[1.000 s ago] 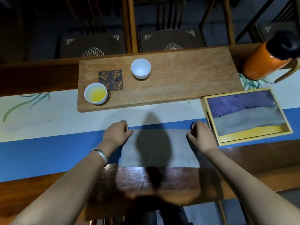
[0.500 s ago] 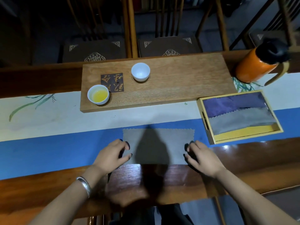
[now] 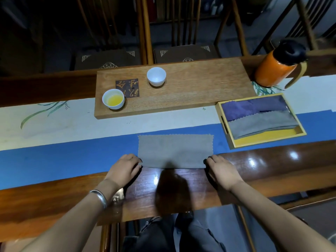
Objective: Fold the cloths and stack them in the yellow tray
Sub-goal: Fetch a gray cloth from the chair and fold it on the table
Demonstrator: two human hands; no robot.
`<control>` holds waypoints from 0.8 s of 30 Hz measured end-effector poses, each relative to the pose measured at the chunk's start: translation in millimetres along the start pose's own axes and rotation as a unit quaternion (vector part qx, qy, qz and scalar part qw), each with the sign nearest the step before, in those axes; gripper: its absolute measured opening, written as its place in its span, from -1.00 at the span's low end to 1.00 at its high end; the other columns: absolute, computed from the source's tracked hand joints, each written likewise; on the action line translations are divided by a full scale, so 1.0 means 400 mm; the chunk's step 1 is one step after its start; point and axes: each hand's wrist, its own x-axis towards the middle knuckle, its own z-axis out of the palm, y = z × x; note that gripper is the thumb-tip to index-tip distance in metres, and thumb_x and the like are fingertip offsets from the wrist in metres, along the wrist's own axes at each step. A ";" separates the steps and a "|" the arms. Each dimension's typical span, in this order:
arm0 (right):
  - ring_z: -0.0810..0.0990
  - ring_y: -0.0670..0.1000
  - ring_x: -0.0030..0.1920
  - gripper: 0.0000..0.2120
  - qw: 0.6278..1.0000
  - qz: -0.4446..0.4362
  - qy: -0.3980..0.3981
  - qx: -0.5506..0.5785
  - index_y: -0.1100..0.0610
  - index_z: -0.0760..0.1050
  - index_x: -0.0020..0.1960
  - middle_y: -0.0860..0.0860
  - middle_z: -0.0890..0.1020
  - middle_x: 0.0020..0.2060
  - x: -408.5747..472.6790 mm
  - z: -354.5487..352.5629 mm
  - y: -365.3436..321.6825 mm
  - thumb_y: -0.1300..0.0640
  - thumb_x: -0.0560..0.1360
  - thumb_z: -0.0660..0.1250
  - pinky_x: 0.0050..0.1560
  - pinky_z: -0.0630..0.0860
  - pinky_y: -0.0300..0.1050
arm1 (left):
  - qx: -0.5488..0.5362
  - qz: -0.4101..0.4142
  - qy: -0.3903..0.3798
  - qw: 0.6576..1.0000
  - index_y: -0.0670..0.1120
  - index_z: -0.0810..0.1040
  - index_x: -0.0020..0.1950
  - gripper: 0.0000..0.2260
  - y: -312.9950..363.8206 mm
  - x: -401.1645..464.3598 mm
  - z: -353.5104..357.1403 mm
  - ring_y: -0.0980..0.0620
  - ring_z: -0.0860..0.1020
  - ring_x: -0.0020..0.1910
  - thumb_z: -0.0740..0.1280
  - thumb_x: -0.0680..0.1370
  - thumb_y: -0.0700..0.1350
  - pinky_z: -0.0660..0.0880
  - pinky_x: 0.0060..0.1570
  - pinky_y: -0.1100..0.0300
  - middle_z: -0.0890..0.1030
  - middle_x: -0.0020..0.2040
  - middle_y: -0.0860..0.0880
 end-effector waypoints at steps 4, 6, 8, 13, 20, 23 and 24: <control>0.48 0.12 0.08 -0.76 0.998 0.017 0.013 0.056 0.10 0.42 0.12 0.06 0.51 0.03 -0.065 0.016 -0.014 0.08 0.48 0.19 -0.11 0.36 -0.09 | 0.018 0.019 -0.017 1.000 0.00 0.49 0.05 -0.80 0.013 -0.049 0.010 0.02 0.47 0.04 0.13 0.62 0.05 0.46 0.04 0.12 0.52 0.00 0.05; 0.48 0.11 0.04 -0.79 0.996 0.023 0.007 0.082 0.09 0.42 0.08 0.05 0.50 -0.01 -0.097 0.036 -0.016 0.07 0.48 0.17 -0.16 0.34 -0.11 | 0.010 0.020 -0.031 0.999 0.06 0.43 -0.02 -0.85 0.018 -0.067 0.016 0.03 0.47 0.02 0.12 0.61 0.07 0.44 -0.01 0.13 0.49 -0.05 0.07; 0.48 0.11 0.02 -0.83 0.991 0.045 0.006 0.125 0.08 0.41 0.05 0.05 0.49 -0.03 -0.105 0.039 -0.010 0.07 0.49 0.17 -0.15 0.37 -0.10 | -0.015 0.005 -0.030 0.999 0.11 0.39 -0.06 -0.89 0.020 -0.067 0.012 0.04 0.46 0.01 0.13 0.61 0.07 0.44 -0.01 0.13 0.47 -0.08 0.08; 0.50 0.13 0.00 -0.92 0.979 0.061 0.018 0.196 0.09 0.40 -0.01 0.07 0.50 -0.10 -0.056 -0.013 0.012 0.11 0.52 0.22 -0.12 0.36 -0.08 | -0.044 -0.023 -0.009 0.999 0.12 0.38 -0.11 -0.89 0.020 -0.028 -0.015 0.06 0.44 -0.02 0.16 0.61 0.06 0.43 -0.03 0.12 0.45 -0.12 0.10; 0.52 0.18 -0.09 -0.88 0.971 0.097 0.085 0.202 0.19 0.39 -0.09 0.13 0.56 -0.12 0.068 -0.082 0.015 0.14 0.56 0.18 -0.16 0.42 0.03 | -0.031 -0.097 0.024 0.994 -0.01 0.32 -0.19 -0.79 0.031 0.058 -0.032 -0.10 0.48 -0.07 0.15 0.62 0.00 0.39 -0.20 0.09 0.44 -0.18 0.00; 0.52 0.23 -0.09 -0.88 0.972 0.121 0.084 0.186 0.20 0.37 -0.08 0.19 0.56 -0.07 0.111 -0.080 0.015 0.15 0.57 0.16 -0.14 0.46 0.07 | -0.037 -0.133 0.044 0.989 -0.08 0.36 -0.16 -0.78 0.036 0.088 -0.030 -0.13 0.50 -0.10 0.16 0.61 0.02 0.37 -0.24 0.08 0.51 -0.15 -0.06; 0.53 0.24 -0.08 -0.88 0.971 0.131 0.080 0.181 0.21 0.37 -0.07 0.21 0.57 -0.05 0.122 -0.073 0.014 0.16 0.56 0.16 -0.13 0.48 0.08 | -0.039 -0.146 0.044 0.988 -0.10 0.39 -0.14 -0.77 0.038 0.098 -0.030 -0.14 0.51 -0.10 0.16 0.61 0.02 0.38 -0.24 0.08 0.54 -0.13 -0.08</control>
